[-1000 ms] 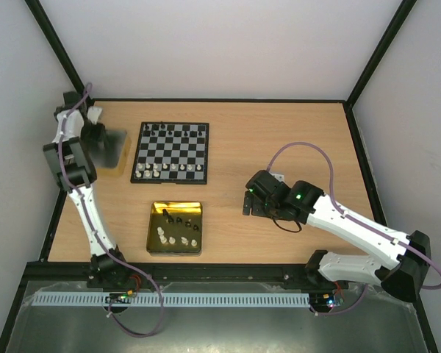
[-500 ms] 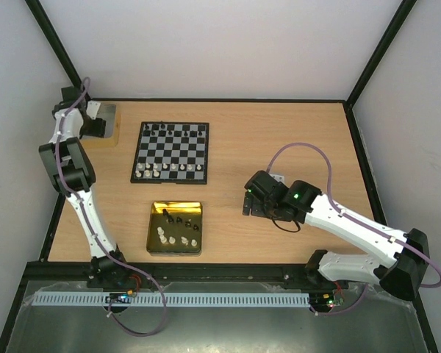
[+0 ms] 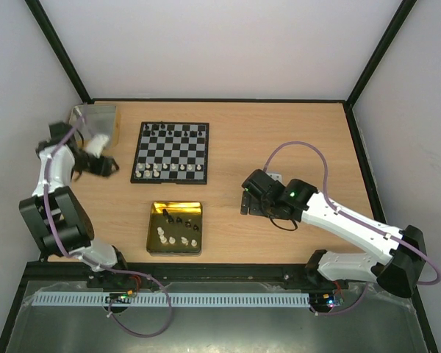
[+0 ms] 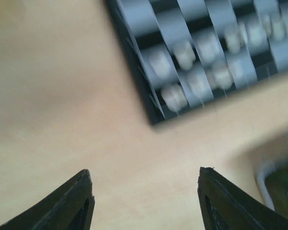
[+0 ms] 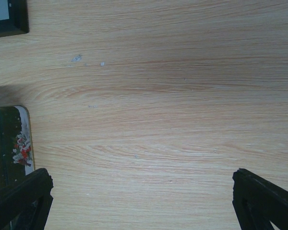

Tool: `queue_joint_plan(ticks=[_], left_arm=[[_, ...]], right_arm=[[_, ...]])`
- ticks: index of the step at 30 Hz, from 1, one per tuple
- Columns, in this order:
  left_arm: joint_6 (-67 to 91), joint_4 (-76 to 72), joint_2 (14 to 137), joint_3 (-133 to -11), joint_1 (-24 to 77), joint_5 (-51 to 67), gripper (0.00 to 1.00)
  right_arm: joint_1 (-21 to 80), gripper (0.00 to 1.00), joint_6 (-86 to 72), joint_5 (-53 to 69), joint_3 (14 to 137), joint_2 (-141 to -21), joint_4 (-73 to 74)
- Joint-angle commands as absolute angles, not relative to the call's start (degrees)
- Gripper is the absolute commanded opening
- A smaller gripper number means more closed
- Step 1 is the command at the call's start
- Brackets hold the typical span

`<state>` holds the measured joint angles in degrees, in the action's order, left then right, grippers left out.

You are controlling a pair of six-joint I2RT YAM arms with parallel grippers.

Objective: Set up the chess pieces on the board
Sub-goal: Move the storage box to the corner of the board, then move the storage box to the center of the board.

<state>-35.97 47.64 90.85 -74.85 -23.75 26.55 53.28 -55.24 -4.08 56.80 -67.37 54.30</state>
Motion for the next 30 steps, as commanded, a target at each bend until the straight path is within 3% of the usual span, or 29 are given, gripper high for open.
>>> queue_joint_plan(ticks=[1, 5, 12, 22, 30], left_arm=[[-52.43, 58.32, 82.63, -59.29, -24.07, 24.26, 0.56], [-60.01, 59.38, 76.7, -49.6, -26.2, 19.36, 0.46], [-62.07, 60.4, 75.36, -44.98, -23.8, 20.57, 0.51], [-54.33, 53.23, 79.5, -39.43, -7.04, 19.63, 0.54], [-48.59, 47.79, 86.28, -39.23, -1.26, 21.68, 0.53]], right_arm=[[53.52, 0.98, -55.42, -5.57, 55.72, -64.97, 54.87], [53.46, 0.98, -55.54, -5.88, 55.58, -63.02, 56.7], [53.53, 0.98, -57.24, -5.37, 53.76, -60.5, 57.85], [53.51, 0.98, -60.46, -5.48, 51.94, -55.5, 60.72], [53.51, 0.98, -64.03, -5.76, 50.66, -51.35, 62.45]])
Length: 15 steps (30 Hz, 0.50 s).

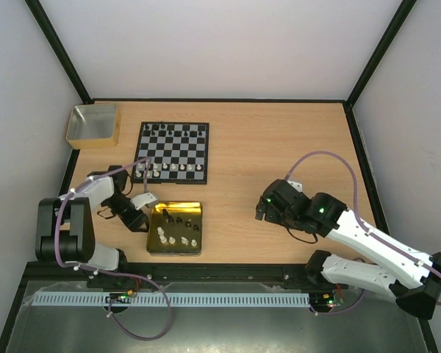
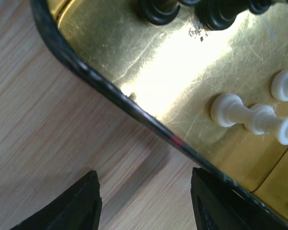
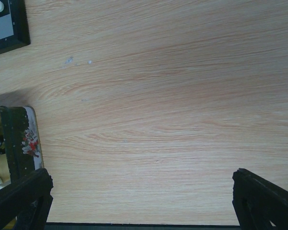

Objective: Set up the chess pieces on the board
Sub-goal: Move the storage box to the center of the board.

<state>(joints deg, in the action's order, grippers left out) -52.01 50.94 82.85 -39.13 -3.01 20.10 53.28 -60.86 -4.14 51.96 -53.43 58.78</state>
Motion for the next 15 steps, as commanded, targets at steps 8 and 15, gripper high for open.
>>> queue_joint_plan(ticks=[8, 15], left_arm=[[-47.52, 55.99, 85.53, -45.94, 8.29, 27.82, 0.57], [-47.73, 58.05, 89.22, -48.75, 14.4, 28.31, 0.58]], right_arm=[[53.48, 0.98, -66.63, -5.86, 50.13, -48.2, 65.38], [53.52, 0.98, -66.11, -4.86, 48.24, -48.83, 65.38]])
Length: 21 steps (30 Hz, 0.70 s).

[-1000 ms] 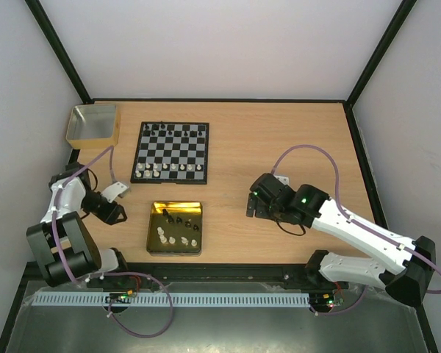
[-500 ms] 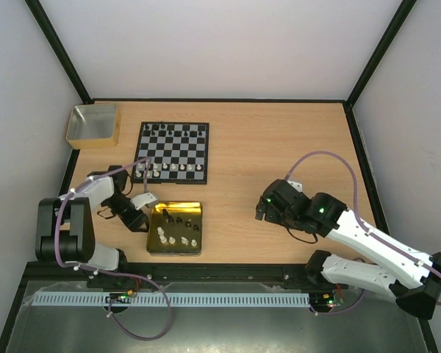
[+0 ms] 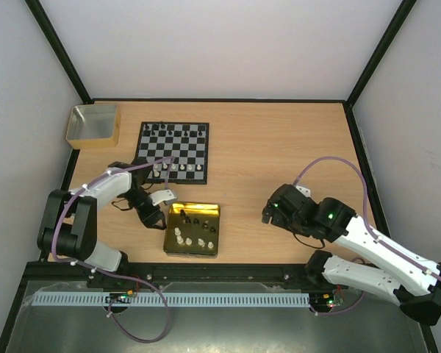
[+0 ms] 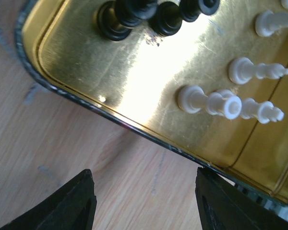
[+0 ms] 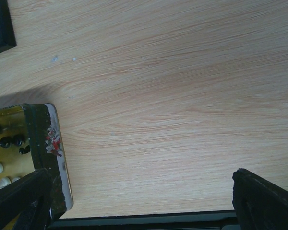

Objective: Set up the chess pieces on the board
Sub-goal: Move the storage box to the center of the board.

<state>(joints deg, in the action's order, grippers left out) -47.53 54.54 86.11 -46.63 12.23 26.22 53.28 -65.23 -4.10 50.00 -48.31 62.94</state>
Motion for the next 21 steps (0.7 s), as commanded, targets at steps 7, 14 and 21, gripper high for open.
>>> queue_joint_plan(ticks=[7, 14, 21], left_arm=[[-46.05, 56.64, 92.22, -50.04, 19.34, 27.86, 0.58], [-42.79, 55.33, 94.61, -52.9, 25.68, 29.36, 0.59], [-39.69, 53.9, 98.61, -58.17, 31.53, 31.01, 0.59]], right_arm=[[53.52, 0.94, -63.05, -3.03, 47.0, -55.34, 61.13], [53.52, 0.73, -60.74, -0.03, 47.34, -61.69, 54.88], [53.52, 0.72, -58.92, 3.24, 47.59, -64.97, 51.11]])
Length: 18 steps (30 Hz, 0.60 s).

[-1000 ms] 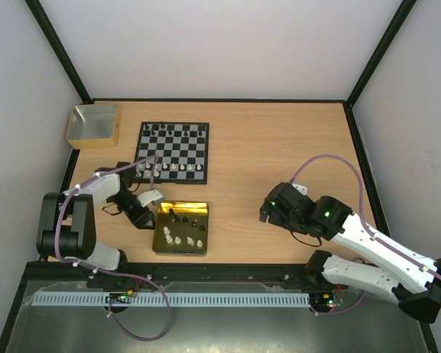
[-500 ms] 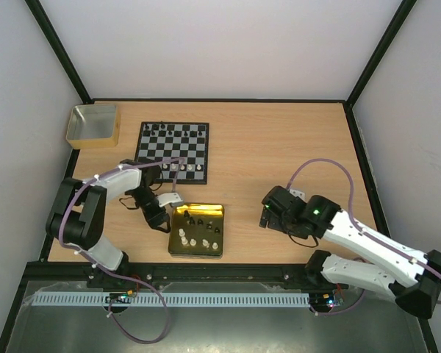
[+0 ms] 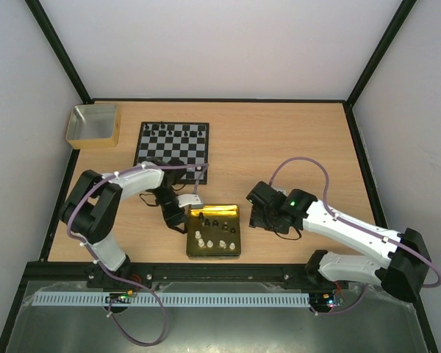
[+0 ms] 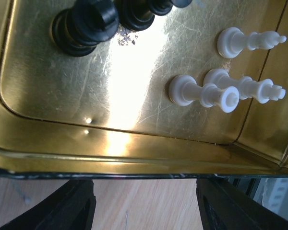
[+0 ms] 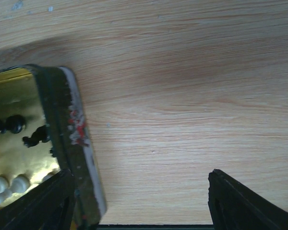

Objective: Set up the chess pieces on the board
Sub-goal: Move the storage box to the center of the board.

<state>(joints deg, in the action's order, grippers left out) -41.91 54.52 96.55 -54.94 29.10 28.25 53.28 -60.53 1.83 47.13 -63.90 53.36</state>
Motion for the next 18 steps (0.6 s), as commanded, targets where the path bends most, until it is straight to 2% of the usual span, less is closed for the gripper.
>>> queue_joint_plan(ticks=[1, 8, 18], left_arm=[[-39.21, 53.76, 99.3, -59.15, 32.22, 31.35, 0.59], [-37.22, 53.79, 104.43, -65.16, 36.58, 34.47, 0.58], [-36.09, 52.98, 109.1, -70.28, 39.83, 34.8, 0.58]], right_arm=[[53.52, 0.72, -58.84, 3.25, 47.51, -65.13, 51.21], [53.52, 0.71, -59.16, 3.49, 45.48, -63.78, 51.12], [51.02, 0.61, -56.39, 1.83, 43.35, -68.18, 50.22]])
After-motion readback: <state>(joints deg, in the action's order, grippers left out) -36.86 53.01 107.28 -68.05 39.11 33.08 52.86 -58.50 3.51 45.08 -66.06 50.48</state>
